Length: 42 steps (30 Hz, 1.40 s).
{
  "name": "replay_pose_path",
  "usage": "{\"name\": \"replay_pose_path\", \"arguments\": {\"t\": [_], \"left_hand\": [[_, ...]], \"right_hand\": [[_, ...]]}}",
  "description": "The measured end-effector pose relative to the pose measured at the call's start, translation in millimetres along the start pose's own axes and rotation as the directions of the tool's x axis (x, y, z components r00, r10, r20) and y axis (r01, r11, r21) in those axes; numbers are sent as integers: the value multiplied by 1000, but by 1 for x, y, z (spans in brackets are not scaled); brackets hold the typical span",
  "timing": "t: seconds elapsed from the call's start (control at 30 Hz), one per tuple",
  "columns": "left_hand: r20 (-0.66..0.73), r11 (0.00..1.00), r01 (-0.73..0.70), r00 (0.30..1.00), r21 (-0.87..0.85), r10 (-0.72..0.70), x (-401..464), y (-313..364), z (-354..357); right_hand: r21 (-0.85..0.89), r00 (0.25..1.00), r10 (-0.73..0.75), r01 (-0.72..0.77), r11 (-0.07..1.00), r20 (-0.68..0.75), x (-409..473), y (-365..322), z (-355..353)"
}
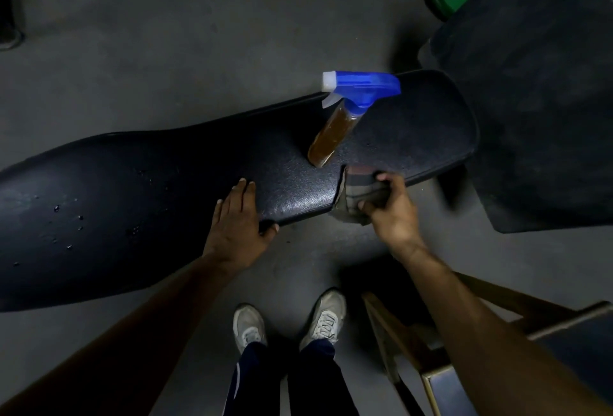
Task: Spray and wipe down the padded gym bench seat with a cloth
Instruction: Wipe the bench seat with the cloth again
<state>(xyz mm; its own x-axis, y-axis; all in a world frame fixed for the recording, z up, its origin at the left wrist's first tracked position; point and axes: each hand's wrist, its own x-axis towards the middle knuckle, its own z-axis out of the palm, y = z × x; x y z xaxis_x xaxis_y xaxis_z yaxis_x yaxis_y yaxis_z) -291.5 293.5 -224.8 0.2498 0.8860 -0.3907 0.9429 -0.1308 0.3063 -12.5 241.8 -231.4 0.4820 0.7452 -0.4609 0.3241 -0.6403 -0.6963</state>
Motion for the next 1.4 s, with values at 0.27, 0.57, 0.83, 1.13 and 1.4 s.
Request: {"name": "replay_pose_path", "arguments": {"t": [0.27,0.57,0.83,1.13,1.4], "left_hand": [[-14,999,33,999,-40,-33,-19,-41,-13],[-68,981,165,983,-102,-172,-50,-117,-32],[-70,957,238,965,-164,-252,-68,-165,-37],[-75,965,222,969,-141,-234,-71,-203,-42],[-100,963,234,964,-137,-248,-73,-231,-50]], "right_hand": [[184,923,-236,187,965,304,-69,-33,54],[166,917,-388,370,914,90,-78,-108,105],[-367,706,-494,696,617,508,-86,-102,156],[-717,832,-348,551,426,433,-79,-89,214],[-579,611,-440,784,223,658,-138,-96,261]]}}
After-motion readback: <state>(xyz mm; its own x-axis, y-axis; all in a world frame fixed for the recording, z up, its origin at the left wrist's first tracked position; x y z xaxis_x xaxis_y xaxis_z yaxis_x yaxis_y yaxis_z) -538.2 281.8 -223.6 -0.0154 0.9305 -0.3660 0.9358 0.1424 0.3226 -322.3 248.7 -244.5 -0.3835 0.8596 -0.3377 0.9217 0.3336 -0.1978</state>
